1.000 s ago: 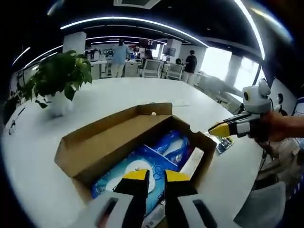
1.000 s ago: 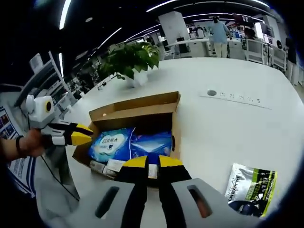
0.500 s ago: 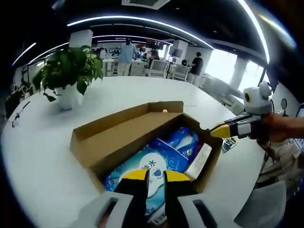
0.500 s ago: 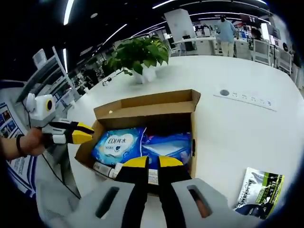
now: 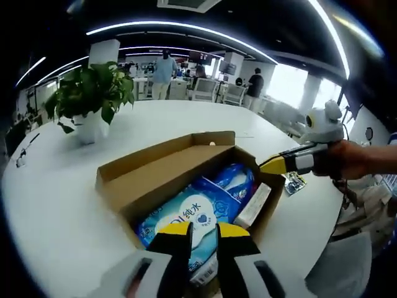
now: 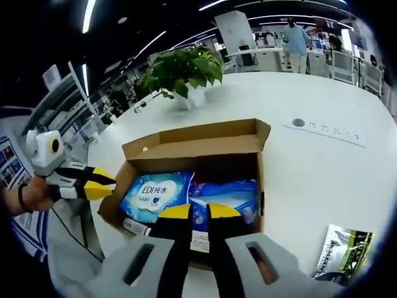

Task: Operate the shoe box by opening the lid, removing the specified soft item, and placing it in the target area until the item is outside and the box remains undamaged.

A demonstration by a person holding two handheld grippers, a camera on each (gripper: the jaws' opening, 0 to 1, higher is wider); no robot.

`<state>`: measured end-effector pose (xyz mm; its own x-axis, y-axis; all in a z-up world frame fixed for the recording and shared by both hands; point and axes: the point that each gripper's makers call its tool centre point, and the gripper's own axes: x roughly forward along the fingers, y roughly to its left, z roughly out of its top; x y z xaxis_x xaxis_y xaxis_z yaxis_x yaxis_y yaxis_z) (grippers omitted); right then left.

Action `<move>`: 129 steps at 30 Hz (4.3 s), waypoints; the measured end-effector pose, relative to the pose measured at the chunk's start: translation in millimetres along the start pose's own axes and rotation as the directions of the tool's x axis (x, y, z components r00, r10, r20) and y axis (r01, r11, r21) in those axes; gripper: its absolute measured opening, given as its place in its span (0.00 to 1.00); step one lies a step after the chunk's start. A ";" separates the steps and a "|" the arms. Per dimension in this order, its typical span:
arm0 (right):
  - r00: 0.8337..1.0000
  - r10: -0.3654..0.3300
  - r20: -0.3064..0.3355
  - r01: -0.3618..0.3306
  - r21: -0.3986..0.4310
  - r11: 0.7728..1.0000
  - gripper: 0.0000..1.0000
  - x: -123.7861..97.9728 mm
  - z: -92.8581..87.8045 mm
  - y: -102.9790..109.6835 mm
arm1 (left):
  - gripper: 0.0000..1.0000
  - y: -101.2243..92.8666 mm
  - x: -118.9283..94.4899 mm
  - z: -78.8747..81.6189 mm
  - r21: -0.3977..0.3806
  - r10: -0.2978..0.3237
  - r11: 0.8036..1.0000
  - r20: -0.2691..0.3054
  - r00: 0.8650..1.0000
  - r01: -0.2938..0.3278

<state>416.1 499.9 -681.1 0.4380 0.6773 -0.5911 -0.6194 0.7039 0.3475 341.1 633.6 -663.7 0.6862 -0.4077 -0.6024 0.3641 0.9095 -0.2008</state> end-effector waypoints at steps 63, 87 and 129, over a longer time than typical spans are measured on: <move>0.990 -0.028 -0.136 0.011 -0.120 0.993 0.01 97.7 -1.6 28.6 | 0.17 61.5 -81.6 -39.2 -0.183 0.133 0.976 0.062 0.989 -0.119; 0.998 0.019 -0.055 -0.018 0.024 1.000 0.00 34.9 4.3 55.4 | 0.17 26.6 -56.8 -10.6 -0.143 0.057 0.989 0.080 0.995 -0.046; 0.998 -0.063 0.029 0.059 0.126 0.990 0.00 -10.5 9.3 -25.1 | 0.22 -4.1 57.9 -20.3 -0.134 -0.116 0.986 -0.145 0.983 0.096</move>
<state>433.0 477.0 -676.9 0.4950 0.6378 -0.5901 -0.5058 0.7637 0.4011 366.4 607.9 -713.5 0.5408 -0.4938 -0.6809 0.3409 0.8687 -0.3593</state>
